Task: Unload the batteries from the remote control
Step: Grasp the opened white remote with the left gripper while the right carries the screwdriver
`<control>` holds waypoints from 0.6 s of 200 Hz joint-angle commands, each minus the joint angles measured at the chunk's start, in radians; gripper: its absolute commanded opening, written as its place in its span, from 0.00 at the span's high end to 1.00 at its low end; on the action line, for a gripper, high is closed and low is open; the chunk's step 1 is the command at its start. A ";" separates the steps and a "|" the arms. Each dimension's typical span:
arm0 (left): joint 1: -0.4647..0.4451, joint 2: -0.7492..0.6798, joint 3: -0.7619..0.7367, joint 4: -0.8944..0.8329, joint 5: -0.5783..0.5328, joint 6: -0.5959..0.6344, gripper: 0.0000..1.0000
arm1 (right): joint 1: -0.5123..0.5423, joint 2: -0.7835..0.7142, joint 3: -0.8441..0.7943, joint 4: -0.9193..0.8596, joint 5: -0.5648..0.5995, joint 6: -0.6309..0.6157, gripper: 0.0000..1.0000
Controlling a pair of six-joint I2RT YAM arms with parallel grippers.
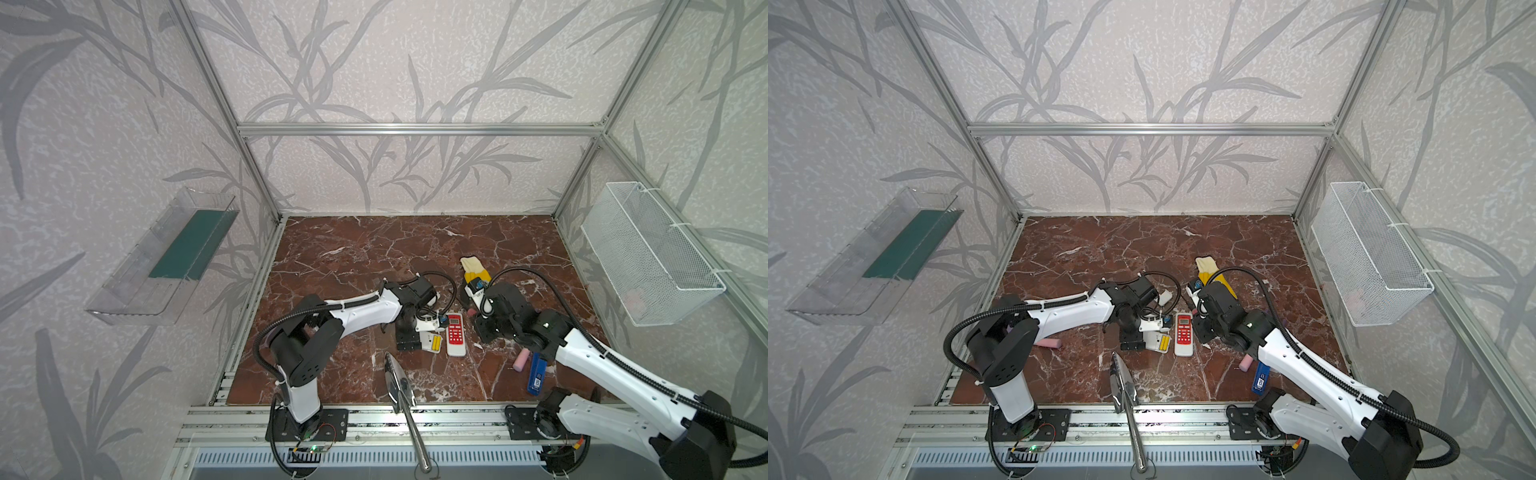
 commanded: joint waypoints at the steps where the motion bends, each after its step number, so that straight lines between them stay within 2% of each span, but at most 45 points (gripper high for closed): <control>1: -0.003 0.008 0.027 -0.027 -0.007 0.038 0.14 | -0.006 -0.024 0.007 -0.008 -0.005 0.011 1.00; 76: -0.002 0.051 0.005 -0.013 -0.038 0.033 0.27 | -0.015 -0.025 0.006 0.005 -0.007 0.015 1.00; 100: 0.000 0.054 -0.011 0.018 -0.054 0.018 0.34 | -0.015 -0.024 0.006 0.009 -0.007 0.016 1.00; 120: 0.013 0.043 -0.027 0.047 -0.077 -0.011 0.44 | -0.015 -0.020 0.009 0.008 -0.014 0.017 1.00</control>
